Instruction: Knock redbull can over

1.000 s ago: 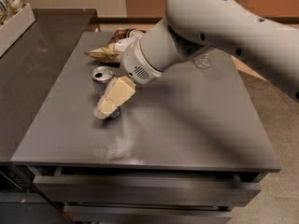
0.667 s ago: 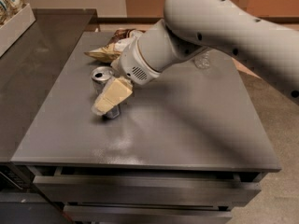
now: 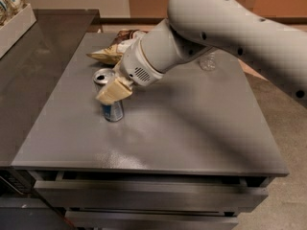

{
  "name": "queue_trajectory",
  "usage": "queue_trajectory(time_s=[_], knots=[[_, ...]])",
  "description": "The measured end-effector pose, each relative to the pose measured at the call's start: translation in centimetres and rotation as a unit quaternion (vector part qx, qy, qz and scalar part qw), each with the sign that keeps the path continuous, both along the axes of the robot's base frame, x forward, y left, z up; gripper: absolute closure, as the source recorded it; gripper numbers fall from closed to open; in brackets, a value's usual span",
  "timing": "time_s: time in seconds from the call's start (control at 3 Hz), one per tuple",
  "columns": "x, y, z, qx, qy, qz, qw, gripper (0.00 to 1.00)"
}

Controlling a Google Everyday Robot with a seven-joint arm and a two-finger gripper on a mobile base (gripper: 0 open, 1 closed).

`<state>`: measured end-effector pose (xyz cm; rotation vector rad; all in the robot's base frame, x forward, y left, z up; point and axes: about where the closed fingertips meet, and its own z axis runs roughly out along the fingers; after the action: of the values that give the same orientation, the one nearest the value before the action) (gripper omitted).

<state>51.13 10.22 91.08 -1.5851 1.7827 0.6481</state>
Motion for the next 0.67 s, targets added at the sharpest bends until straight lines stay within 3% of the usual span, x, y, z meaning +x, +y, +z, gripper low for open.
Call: queue_trajectory(time_s=[0.33,0.67], knots=[[0.4,-1.1,0.6,-0.01,0.003,-0.014,0.9999,0.87],[1.0,-2.9,1.6,-0.036,0.003,-0.032,0.9988,1.0]])
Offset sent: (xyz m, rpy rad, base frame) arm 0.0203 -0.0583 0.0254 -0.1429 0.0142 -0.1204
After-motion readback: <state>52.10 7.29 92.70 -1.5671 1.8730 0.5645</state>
